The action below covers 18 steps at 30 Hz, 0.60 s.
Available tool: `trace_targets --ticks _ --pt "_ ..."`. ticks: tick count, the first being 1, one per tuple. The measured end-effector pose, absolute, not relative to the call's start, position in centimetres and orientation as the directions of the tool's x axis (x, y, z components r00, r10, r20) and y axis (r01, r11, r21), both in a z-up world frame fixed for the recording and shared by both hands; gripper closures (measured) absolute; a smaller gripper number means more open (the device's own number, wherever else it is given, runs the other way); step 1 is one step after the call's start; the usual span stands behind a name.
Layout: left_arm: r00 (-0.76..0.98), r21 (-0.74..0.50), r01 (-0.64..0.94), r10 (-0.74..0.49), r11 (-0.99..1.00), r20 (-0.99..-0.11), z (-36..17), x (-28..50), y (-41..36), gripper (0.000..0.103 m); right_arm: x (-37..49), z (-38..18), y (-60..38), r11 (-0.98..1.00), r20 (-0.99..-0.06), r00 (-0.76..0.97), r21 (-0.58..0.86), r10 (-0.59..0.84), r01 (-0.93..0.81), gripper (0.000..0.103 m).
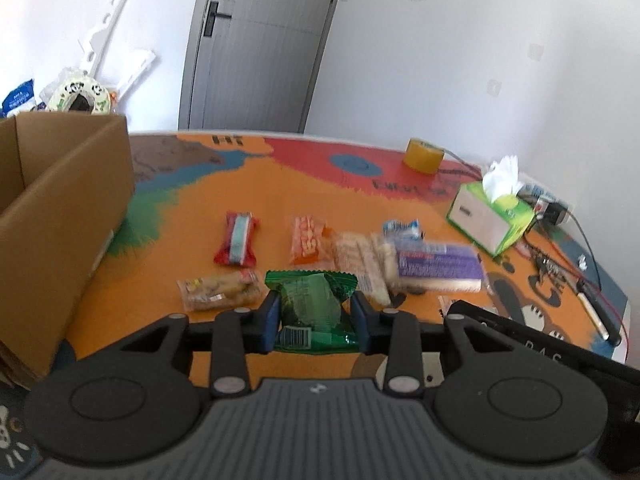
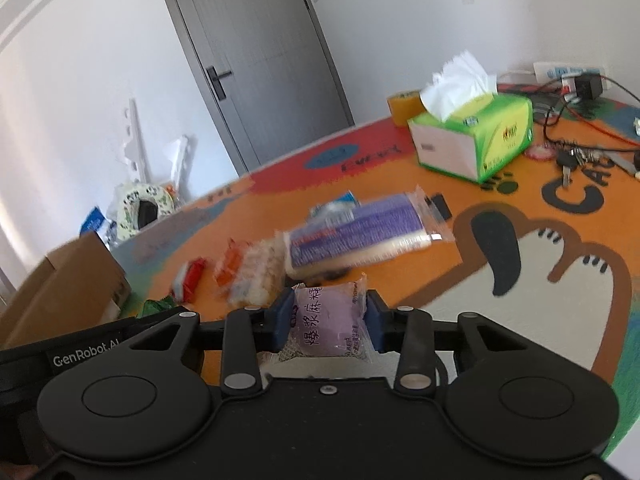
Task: Organize snacks
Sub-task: 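Carry both snacks over the cardboard box and open the left tool to drop the chip bag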
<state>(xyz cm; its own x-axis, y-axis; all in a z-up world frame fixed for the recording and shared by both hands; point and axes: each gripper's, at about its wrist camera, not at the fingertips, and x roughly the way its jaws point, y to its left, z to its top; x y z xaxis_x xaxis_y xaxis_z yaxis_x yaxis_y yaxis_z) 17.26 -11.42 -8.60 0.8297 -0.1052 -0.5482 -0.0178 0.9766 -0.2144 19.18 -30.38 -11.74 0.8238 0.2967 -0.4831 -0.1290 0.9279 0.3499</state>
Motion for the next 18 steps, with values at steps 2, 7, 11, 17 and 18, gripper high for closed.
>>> trace_targets --ticks 2,7,11,17,18 --pt "0.841 -0.214 -0.020 -0.100 0.977 -0.532 -7.9 16.9 -11.1 0.067 19.0 -11.2 -30.2 0.924 -0.469 0.829 0.356 0.305 -0.139 0.065" --pt "0.862 -0.216 -0.034 -0.081 0.976 -0.501 -6.4 15.9 -9.8 0.067 18.6 -10.2 -29.2 0.918 -0.443 0.836 0.362 0.324 -0.164 0.065" --pt "0.875 -0.215 -0.043 -0.067 0.976 -0.479 -5.3 15.1 -8.9 0.067 18.4 -9.2 -28.3 0.911 -0.421 0.841 0.368 0.341 -0.186 0.065" --pt "0.893 -0.216 -0.061 -0.044 0.974 -0.448 -3.9 14.0 -7.7 0.067 17.7 -7.9 -26.8 0.904 -0.395 0.842 0.364 0.367 -0.224 0.065" --pt "0.896 -0.215 -0.065 -0.038 0.974 -0.443 -3.8 13.9 -7.5 0.067 17.7 -7.7 -26.5 0.903 -0.392 0.842 0.363 0.371 -0.229 0.065"
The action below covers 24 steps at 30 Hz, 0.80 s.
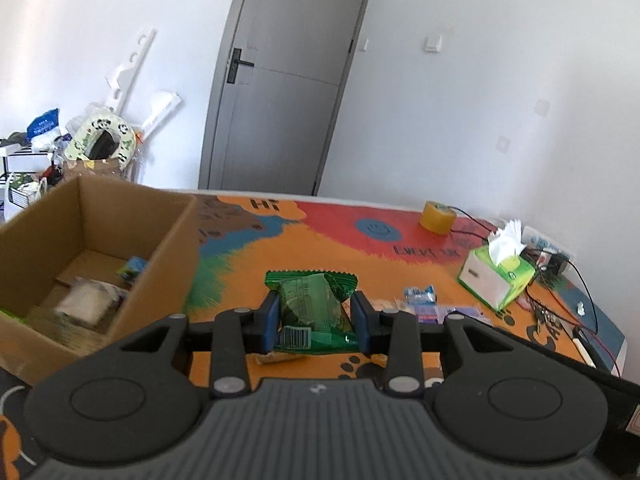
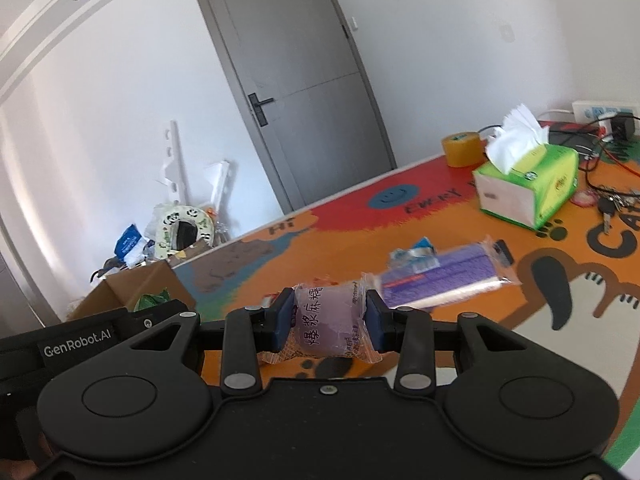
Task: Organize snacks
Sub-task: 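Carry both snacks over the cardboard box and open the left tool to drop the chip bag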
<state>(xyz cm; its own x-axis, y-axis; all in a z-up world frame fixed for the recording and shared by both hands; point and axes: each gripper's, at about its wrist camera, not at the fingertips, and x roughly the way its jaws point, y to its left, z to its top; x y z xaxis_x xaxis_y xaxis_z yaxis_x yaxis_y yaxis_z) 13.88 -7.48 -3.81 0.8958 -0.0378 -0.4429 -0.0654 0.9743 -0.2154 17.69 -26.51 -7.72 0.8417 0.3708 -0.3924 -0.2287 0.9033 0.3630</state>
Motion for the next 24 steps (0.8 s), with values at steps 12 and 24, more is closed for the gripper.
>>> trace_targets --ticks 12,24 --pt "0.921 -0.219 -0.144 0.050 0.965 -0.386 -1.6 11.7 -3.3 0.067 17.2 -5.4 -22.8 0.888 -0.348 0.838 0.348 0.420 -0.300 0.065" --pt "0.913 -0.236 -0.244 0.141 0.941 -0.384 -1.3 11.1 2.0 0.067 18.2 -4.5 -19.0 0.866 -0.333 0.814 0.340 0.476 -0.368 0.065"
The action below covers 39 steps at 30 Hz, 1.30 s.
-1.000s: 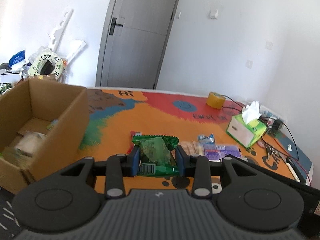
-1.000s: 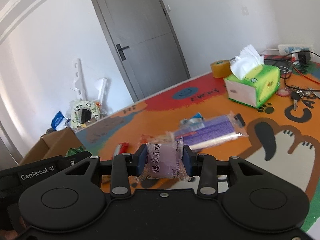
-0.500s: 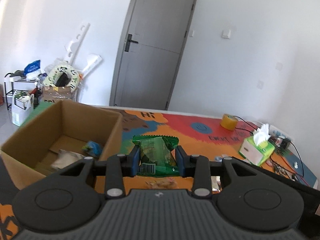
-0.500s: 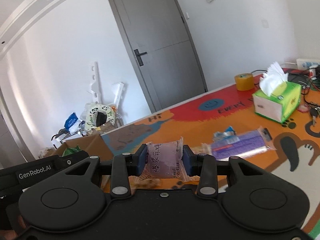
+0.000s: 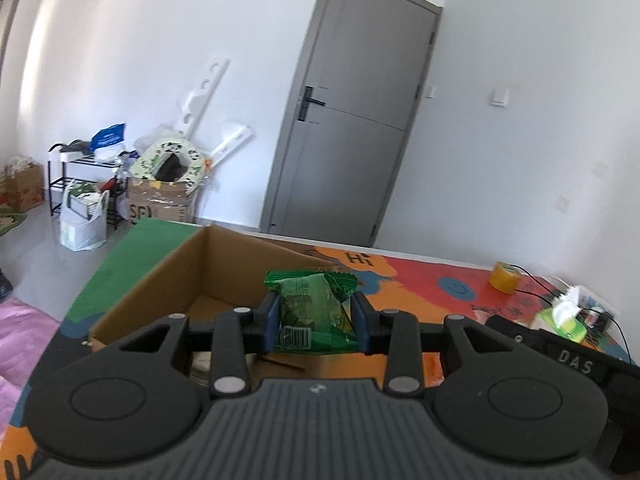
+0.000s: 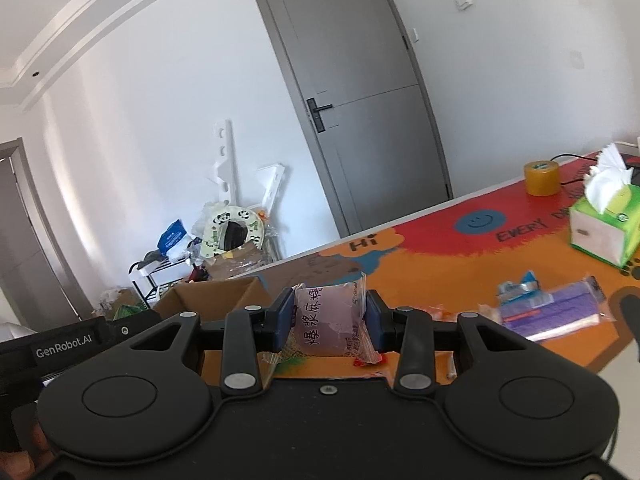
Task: Organize snacks
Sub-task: 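Carry both snacks over the cardboard box and open the left tool to drop the chip bag, then open the right tool to drop the purple bun into the box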
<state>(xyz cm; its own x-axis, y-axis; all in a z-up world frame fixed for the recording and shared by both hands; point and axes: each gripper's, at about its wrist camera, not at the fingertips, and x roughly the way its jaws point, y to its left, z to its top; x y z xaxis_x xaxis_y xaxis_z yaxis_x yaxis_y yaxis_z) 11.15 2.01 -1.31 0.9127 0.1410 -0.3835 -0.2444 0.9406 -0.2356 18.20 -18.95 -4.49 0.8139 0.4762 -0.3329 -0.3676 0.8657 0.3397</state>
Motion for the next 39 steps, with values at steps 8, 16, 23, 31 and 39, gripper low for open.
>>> trace_targets --ticks 8,16,23,31,39 --pt "0.892 -0.252 -0.309 0.188 0.917 -0.411 -2.5 11.1 5.0 0.067 18.3 -4.4 -15.7 0.856 -0.345 0.791 0.316 0.505 -0.409 0.065" --pt "0.872 -0.263 -0.359 0.222 0.895 -0.435 -3.5 11.9 7.8 0.067 18.4 -4.0 -12.1 0.838 -0.345 0.767 0.290 0.541 -0.461 0.065" --pt "0.864 -0.297 -0.369 0.207 0.881 -0.458 -3.5 12.2 9.3 0.063 18.7 -3.7 -10.2 0.832 -0.351 0.756 0.280 0.552 -0.478 0.065" --pt "0.880 -0.314 -0.366 0.216 0.876 -0.422 -2.4 10.7 10.3 0.050 19.0 -3.4 -8.6 0.825 -0.355 0.746 0.285 0.563 -0.488 0.065" --pt "0.876 -0.327 -0.385 0.231 0.863 -0.423 -2.1 10.3 11.0 0.048 18.9 -3.0 -6.9 0.794 -0.347 0.715 0.299 0.607 -0.529 0.065"
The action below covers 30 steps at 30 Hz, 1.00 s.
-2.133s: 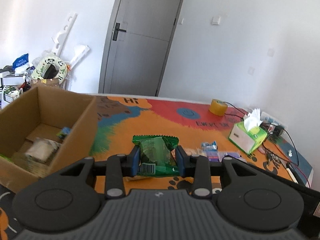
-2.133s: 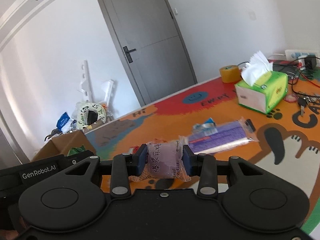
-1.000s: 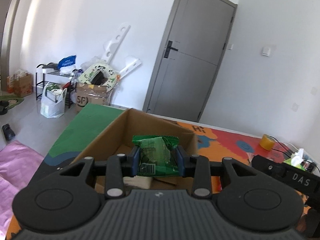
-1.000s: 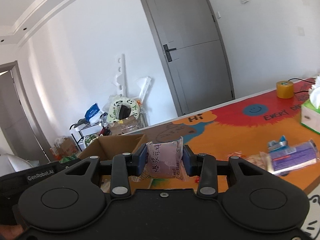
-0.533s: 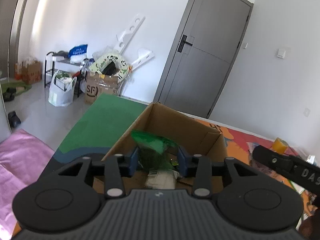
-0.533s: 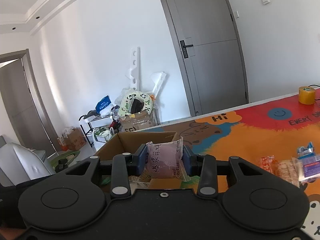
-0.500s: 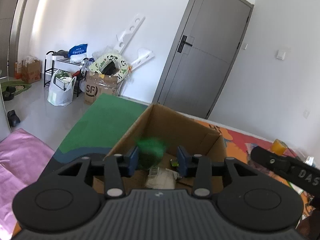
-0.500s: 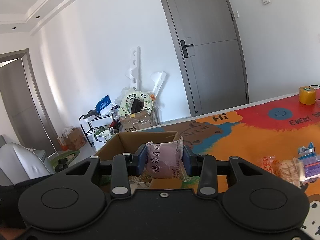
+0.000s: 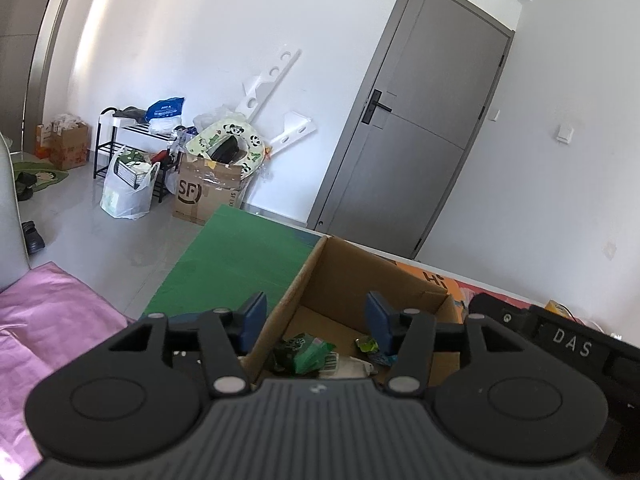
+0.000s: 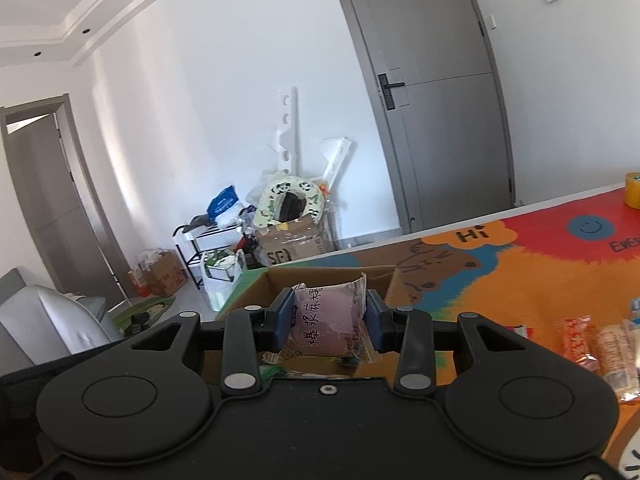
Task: Organize snacks
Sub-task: 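Open the right tool to drop the purple bun into the box, then move both tools back over the remaining snacks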
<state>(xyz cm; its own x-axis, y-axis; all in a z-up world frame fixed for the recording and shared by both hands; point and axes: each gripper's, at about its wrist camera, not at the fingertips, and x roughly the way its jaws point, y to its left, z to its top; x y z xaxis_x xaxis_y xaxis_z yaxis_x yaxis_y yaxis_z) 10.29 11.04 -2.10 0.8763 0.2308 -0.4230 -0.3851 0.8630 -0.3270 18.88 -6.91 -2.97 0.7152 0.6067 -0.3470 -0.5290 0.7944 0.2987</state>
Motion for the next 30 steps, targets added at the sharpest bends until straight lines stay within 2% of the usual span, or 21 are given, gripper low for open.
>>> trace_targets --ticks 3,4,5,8,16,30 --pt "0.872 -0.328 -0.397 0.240 0.857 -0.427 -2.0 10.1 11.2 0.046 18.9 -2.8 -6.8 0.789 -0.351 0.707 0.311 0.614 -0.531 0.058" --pt "0.871 -0.328 -0.399 0.241 0.856 -0.428 -2.0 10.1 11.1 0.045 18.8 -2.8 -7.1 0.789 -0.342 0.713 0.319 0.612 -0.525 0.050" --pt "0.870 -0.328 -0.400 0.242 0.856 -0.429 -2.0 10.1 11.1 0.042 18.6 -2.7 -7.4 0.791 -0.333 0.719 0.317 0.610 -0.524 0.046" --pt "0.872 -0.322 -0.396 0.244 0.860 -0.424 -1.7 10.2 10.6 0.033 18.5 -2.5 -8.9 0.801 -0.323 0.737 0.320 0.594 -0.506 0.044" --pt "0.878 -0.306 -0.382 0.238 0.872 -0.416 -1.3 10.3 9.1 0.021 18.8 -3.0 -14.2 0.848 -0.334 0.792 0.345 0.512 -0.403 0.035" --pt "0.879 -0.265 -0.326 0.189 0.907 -0.437 -1.7 11.3 5.0 0.014 17.8 -4.3 -19.1 0.877 -0.368 0.813 0.350 0.451 -0.328 0.020"
